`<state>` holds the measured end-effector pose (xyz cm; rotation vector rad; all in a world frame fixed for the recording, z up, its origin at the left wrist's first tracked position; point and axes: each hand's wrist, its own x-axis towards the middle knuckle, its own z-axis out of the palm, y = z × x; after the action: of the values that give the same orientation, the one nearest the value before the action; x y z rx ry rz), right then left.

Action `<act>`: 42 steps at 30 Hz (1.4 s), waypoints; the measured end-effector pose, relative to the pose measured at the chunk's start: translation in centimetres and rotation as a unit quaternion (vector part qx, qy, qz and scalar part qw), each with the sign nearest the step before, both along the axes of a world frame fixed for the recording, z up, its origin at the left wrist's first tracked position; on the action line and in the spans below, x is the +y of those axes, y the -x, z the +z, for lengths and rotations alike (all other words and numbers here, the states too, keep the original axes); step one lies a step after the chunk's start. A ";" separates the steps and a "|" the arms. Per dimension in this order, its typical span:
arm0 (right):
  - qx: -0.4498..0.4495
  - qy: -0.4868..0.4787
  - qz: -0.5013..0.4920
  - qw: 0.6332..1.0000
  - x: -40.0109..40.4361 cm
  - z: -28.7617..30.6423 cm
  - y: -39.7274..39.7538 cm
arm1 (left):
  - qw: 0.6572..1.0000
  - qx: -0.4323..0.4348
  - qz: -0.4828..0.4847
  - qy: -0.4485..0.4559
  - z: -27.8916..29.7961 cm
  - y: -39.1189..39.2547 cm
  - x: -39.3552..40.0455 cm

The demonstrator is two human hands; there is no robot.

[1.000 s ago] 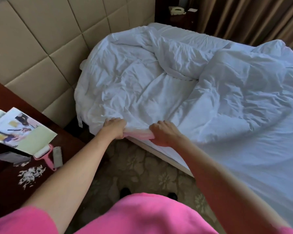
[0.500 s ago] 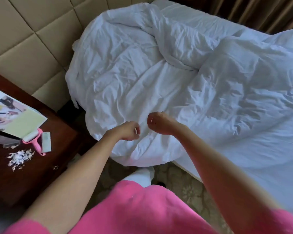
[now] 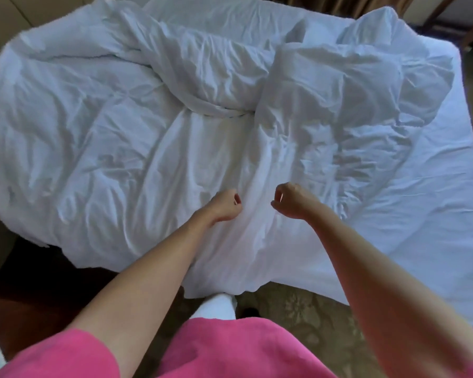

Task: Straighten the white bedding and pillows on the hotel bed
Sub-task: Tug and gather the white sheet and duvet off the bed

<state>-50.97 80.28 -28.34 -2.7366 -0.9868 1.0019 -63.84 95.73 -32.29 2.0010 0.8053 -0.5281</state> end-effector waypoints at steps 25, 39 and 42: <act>0.205 -0.118 -0.462 0.855 2.2 -10.1 -2.3 | 0.972 -0.018 -0.001 0.236 -8.5 -8.5 -2.8; 0.220 -0.208 -0.459 0.835 -11.2 -0.6 -2.7 | 0.932 -0.031 0.307 0.188 -0.7 -14.9 -11.6; 0.291 -0.230 -0.376 0.849 -16.8 0.8 -4.7 | 0.887 -0.053 0.398 0.228 0.6 -18.3 -17.3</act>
<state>-46.27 63.47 -27.56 -1.9146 -0.0082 1.1108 -45.56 78.47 -31.71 1.1137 1.2067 -0.0977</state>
